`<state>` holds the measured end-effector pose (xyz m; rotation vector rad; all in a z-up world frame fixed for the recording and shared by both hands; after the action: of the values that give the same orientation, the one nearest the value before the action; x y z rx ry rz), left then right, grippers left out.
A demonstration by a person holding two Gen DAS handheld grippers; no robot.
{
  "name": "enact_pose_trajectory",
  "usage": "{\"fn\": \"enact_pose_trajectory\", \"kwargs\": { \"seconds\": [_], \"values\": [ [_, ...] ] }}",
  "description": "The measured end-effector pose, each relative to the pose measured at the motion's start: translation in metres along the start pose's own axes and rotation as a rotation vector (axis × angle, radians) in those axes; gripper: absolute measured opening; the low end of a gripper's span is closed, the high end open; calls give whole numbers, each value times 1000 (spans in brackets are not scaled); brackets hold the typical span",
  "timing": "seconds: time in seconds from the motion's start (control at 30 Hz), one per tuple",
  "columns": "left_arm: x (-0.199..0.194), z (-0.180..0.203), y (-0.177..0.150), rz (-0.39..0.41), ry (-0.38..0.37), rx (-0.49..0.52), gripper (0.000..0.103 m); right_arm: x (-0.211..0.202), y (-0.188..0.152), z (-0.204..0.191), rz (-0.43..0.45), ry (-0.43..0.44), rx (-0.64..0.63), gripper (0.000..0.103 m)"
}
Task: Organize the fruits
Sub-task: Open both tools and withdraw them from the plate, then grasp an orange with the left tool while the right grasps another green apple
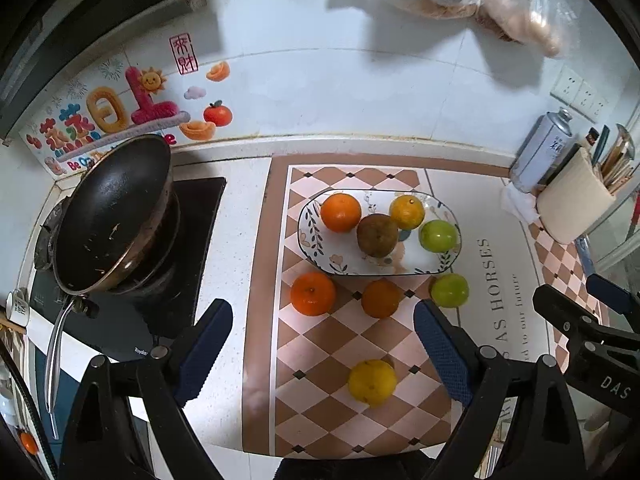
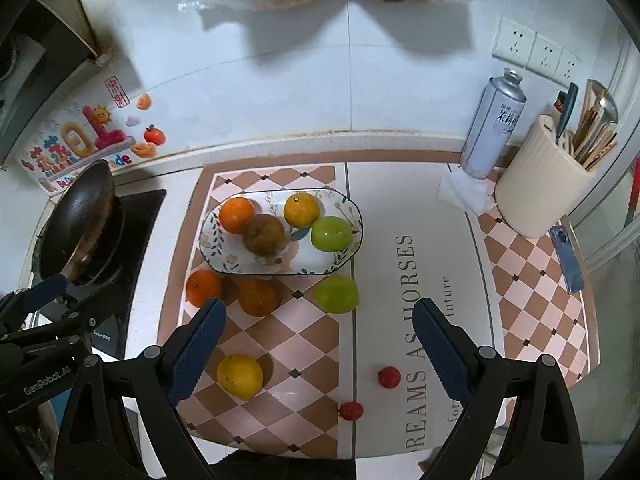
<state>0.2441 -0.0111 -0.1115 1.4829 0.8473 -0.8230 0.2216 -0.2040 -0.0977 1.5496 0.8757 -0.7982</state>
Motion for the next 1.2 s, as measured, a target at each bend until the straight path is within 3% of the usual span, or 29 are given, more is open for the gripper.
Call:
{"fn": "enact_pose_trajectory", "kwargs": {
  "seconds": [0.3, 0.53, 0.63, 0.8, 0.93, 1.2],
  "values": [
    [-23, -3, -8, 31, -22, -4, 93, -22, -9, -9, 31, 30, 7, 96],
    [-8, -12, -1, -2, -34, -41, 93, 4, -6, 10, -27, 155, 99, 96],
    [15, -19, 4, -43, 5, -53, 100, 32, -4, 25, -61, 143, 135, 96],
    [69, -39, 8, -146, 49, -108, 100, 99, 2, 48, -151, 164, 201, 96],
    [117, -51, 7, -255, 65, -158, 100, 163, 2, 61, -248, 185, 252, 83],
    [201, -39, 4, -435, 25, -175, 100, 242, -3, 63, -367, 173, 247, 79]
  ]
}}
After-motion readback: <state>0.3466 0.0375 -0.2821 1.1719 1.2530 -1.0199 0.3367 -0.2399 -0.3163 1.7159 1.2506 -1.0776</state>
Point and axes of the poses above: each gripper's, at about its wrist camera, not at the fingertips, and x roughly the way its jaws point, z to its right, y to its top, the point moved 1 cm from there along x, roughly the way its jaws point, and after that the axes turned 4 degrees about y, right-handed, at the moved point
